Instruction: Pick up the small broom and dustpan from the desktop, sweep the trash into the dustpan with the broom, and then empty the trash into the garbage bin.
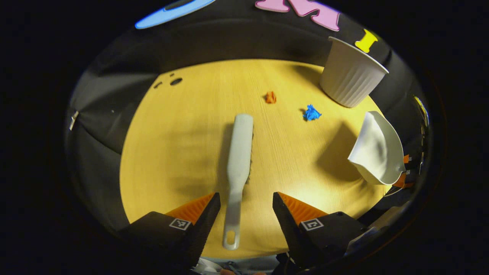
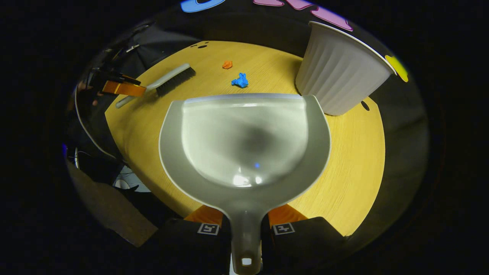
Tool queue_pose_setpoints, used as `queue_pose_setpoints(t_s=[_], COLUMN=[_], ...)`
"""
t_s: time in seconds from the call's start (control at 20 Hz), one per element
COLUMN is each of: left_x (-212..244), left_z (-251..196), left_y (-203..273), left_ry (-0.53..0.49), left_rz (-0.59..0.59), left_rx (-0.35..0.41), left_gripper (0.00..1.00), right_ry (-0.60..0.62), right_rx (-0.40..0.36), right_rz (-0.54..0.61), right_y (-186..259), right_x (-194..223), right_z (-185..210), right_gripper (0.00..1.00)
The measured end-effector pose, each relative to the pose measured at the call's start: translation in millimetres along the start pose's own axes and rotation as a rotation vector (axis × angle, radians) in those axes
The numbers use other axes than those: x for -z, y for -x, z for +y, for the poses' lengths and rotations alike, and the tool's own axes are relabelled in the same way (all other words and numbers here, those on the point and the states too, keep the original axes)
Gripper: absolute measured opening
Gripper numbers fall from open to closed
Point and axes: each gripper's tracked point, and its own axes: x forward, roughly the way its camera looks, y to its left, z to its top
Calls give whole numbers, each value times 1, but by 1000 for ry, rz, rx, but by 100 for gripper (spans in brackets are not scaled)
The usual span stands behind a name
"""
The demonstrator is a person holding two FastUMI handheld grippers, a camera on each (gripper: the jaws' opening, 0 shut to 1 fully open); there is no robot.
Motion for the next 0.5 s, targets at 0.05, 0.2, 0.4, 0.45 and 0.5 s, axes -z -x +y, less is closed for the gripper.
queue_pose_setpoints(t_s=[0.05, 0.2, 0.4, 0.45, 0.5], left_x=[2, 6, 8, 7, 8], left_z=[5, 14, 15, 16, 16], left_y=[-10, -32, -52, -56, -58], left_ry=[-5, -15, -35, -39, -41], left_rz=[32, 105, 157, 161, 166], left_rx=[-9, -35, -40, -42, -42], left_gripper=[88, 84, 79, 78, 76], right_ry=[-2, -14, -31, -33, -35], right_rx=[1, 7, 15, 15, 15], right_rz=[-2, -5, -5, -2, -1], right_y=[1, 7, 10, 11, 11], right_x=[1, 3, 3, 4, 3], right_z=[-1, -2, -4, -5, -5], right_gripper=[36, 36, 36, 36, 36])
